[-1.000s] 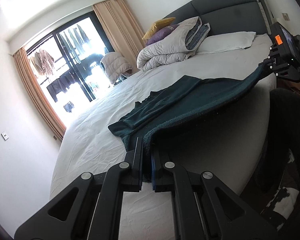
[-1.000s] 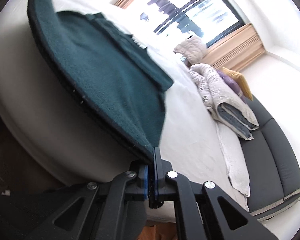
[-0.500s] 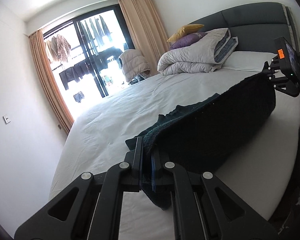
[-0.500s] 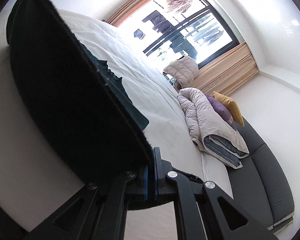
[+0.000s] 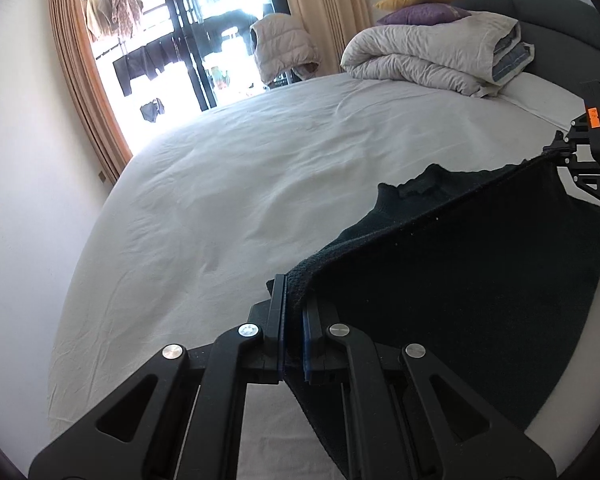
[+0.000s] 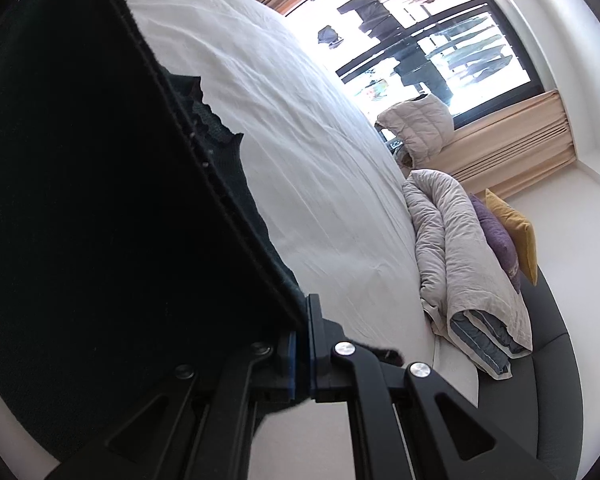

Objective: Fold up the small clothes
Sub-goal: 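Fold the hem toward the collar with both grippers, then open both grippers and release the folded hem onto the sweater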

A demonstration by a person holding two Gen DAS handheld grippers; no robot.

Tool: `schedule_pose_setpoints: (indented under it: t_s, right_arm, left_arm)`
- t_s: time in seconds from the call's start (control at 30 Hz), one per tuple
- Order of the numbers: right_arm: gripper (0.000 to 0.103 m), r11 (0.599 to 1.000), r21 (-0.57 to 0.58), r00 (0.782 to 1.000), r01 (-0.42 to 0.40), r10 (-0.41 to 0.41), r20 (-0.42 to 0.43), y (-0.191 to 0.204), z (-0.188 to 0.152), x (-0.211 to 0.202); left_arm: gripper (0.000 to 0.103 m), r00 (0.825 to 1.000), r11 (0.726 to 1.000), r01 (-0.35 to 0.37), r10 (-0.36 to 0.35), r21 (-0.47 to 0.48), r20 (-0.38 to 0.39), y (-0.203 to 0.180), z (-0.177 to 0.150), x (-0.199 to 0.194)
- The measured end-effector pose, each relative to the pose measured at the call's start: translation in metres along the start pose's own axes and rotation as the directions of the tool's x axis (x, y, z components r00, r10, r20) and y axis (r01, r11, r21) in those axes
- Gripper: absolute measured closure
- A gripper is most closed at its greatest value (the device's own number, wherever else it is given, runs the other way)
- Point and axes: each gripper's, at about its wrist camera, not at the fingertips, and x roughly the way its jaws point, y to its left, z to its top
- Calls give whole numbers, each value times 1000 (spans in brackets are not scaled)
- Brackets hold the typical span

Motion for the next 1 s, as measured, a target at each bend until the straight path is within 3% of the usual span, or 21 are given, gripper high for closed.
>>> schedule_pose_setpoints:
  t_s: [0.17, 0.37, 0.47, 0.5, 0.53, 0.57, 0.63, 0.67, 0.7, 0.77, 0.83, 0.87, 0.93, 1.0]
  right_arm:
    - [99, 999, -10, 998, -47, 47, -41, 1, 17, 50]
    - [99, 996, 13, 994, -86, 86, -59, 4, 31, 90]
    - [98, 995, 51, 994, -88, 91, -56, 3, 33, 107]
    - [87, 993, 70, 993, -92, 97, -65, 2, 33, 115]
    - [85, 990, 99, 993, -98, 105, -63, 0, 31, 118]
    - [84, 986, 132, 992, -107, 115, -53, -6, 30, 120]
    - [76, 979, 176, 992, -106, 117, -53, -13, 26, 118]
    - [74, 977, 187, 992, -106, 118, -53, -16, 24, 117]
    - [69, 974, 201, 992, -103, 116, -55, -19, 22, 116]
    - [56, 966, 244, 992, -88, 107, -69, -29, 17, 116]
    - [35, 949, 306, 992, -77, 104, -73, -42, 11, 114]
    - [30, 936, 346, 992, -64, 98, -83, -50, 8, 112]
    - [27, 892, 449, 990, -56, 107, -89, -67, -1, 106]
    - [30, 789, 603, 981, -118, 186, -52, -87, -12, 96]
  left_arm:
    - [98, 998, 1000, 1, -2, -18, -69, 13, -4, 55]
    - [98, 996, 1000, -10, 8, -25, -91, 10, -4, 88]
    - [93, 990, 1000, -17, 13, -25, -138, 10, -7, 106]
    - [91, 991, 999, -9, 4, -36, -135, 13, -7, 110]
    - [89, 991, 999, -7, 1, -44, -136, 15, -6, 112]
    - [85, 991, 999, -11, 5, -47, -135, 17, -4, 113]
    - [64, 991, 998, -40, 35, -41, -126, 22, -2, 111]
    - [38, 990, 996, -82, 77, -41, -120, 26, -2, 109]
    - [30, 986, 990, -133, 128, -45, -110, 31, -2, 107]
    - [29, 975, 979, -191, 181, -71, -128, 47, -1, 104]
    - [29, 958, 958, -258, 237, -125, -162, 66, -1, 98]
    - [29, 955, 948, -276, 252, -158, -156, 73, 0, 91]
    - [29, 965, 946, -256, 238, -200, -110, 76, 6, 73]
    - [29, 975, 957, -220, 210, -190, -70, 62, 15, 58]
